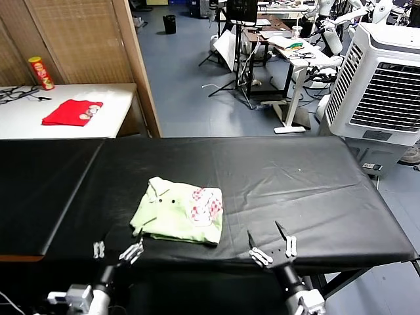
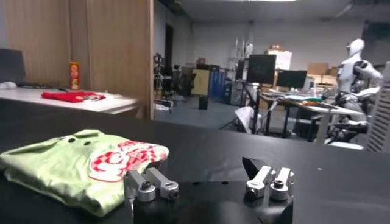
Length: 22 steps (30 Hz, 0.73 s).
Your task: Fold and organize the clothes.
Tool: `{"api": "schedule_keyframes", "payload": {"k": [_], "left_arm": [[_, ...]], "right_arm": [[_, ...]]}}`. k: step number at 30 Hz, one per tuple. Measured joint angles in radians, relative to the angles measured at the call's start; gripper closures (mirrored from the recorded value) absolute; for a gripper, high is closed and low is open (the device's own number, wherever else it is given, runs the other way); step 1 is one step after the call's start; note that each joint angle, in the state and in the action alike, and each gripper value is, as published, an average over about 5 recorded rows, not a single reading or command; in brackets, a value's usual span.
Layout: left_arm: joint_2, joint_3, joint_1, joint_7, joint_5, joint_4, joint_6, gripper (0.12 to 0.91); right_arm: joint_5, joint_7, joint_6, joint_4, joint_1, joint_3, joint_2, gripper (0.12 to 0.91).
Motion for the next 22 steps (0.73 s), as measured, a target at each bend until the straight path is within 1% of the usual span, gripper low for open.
{"api": "schedule_keyframes", "payload": {"k": [4,9,11,16,22], "left_arm": [[-0.005,-0.017,0.064,0.006,-0.04,-0.02,-0.003,0.232],[-0.004,-0.037,0.14,-0.001,-0.08,-0.05,0.014,0.232],[-0.002,-0.043,0.168,-0.003,-0.09,-0.064,0.023,0.232],[-0.001,-0.052,0.212,-0.005,-0.094,-0.093,0.031,0.232],[-0.003,-0.056,0.224,-0.006,-0.093,-0.107,0.031,0.232]], "right_arm": [[-0.004,0.025,-0.001,0.025,-0.05,0.021,0.003,0.227],[-0.006,0.067,-0.055,0.075,-0.119,0.042,0.014,0.227],[-0.007,0.077,-0.07,0.096,-0.147,0.048,0.018,0.227],[-0.008,0.081,-0.079,0.124,-0.186,0.052,0.02,0.227],[-0.008,0.081,-0.081,0.134,-0.202,0.053,0.02,0.227]]}}
